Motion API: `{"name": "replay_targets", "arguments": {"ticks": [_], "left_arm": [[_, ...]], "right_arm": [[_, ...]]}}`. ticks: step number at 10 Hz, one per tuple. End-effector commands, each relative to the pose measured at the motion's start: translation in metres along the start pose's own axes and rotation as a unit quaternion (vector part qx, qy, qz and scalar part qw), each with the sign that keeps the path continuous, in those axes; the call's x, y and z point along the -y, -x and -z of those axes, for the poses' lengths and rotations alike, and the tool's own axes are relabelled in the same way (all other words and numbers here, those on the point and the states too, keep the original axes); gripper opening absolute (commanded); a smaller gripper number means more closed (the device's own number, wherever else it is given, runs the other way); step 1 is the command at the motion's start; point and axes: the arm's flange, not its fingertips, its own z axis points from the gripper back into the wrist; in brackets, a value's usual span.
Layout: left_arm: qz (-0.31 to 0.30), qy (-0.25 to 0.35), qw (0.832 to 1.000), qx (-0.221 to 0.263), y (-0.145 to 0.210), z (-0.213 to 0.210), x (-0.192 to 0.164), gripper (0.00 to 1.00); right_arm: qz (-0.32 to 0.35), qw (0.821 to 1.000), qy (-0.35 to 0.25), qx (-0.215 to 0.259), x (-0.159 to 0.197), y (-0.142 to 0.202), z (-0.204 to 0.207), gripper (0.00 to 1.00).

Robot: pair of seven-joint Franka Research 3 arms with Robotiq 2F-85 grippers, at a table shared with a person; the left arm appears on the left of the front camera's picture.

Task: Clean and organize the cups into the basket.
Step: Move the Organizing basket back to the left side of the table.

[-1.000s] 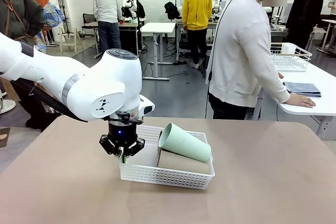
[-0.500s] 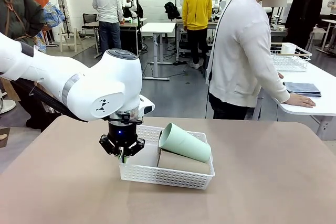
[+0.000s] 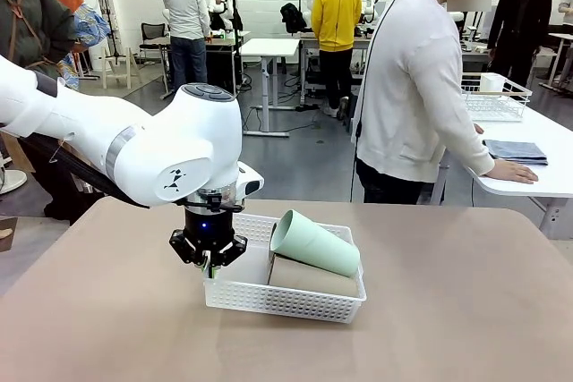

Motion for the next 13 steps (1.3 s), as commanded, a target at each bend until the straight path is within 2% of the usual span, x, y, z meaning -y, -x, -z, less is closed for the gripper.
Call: {"name": "replay_targets", "arguments": {"ticks": [1,3,4,6,9,13], "left_arm": [[0.0,0.0,1.0,0.0,0.0,0.0,0.0,0.06],[-0.026,0.012,1.0,-0.005,-0.007,0.012,-0.075,0.06],[0.002,0.001,0.999,0.032,-0.008,0.018,-0.114,0.06],[-0.009,-0.017,0.998,0.057,-0.019,0.024,-0.169,0.06],[0.009,-0.01,0.998,0.064,-0.029,0.035,-0.239,0.06],[-0.021,0.002,0.999,0.038,-0.045,0.056,-0.305,0.06]], "right_arm": [[-0.002,1.0,-0.001,0.002,-0.002,0.002,0.001,1.0],[-0.002,1.0,-0.001,0.002,-0.002,0.002,0.001,1.0],[-0.002,1.0,-0.001,0.002,-0.002,0.002,0.001,1.0],[-0.002,1.0,-0.001,0.002,-0.002,0.002,0.001,1.0],[-0.002,1.0,-0.001,0.002,-0.002,0.002,0.001,1.0],[-0.002,1.0,-0.001,0.002,-0.002,0.002,0.001,1.0]]}}
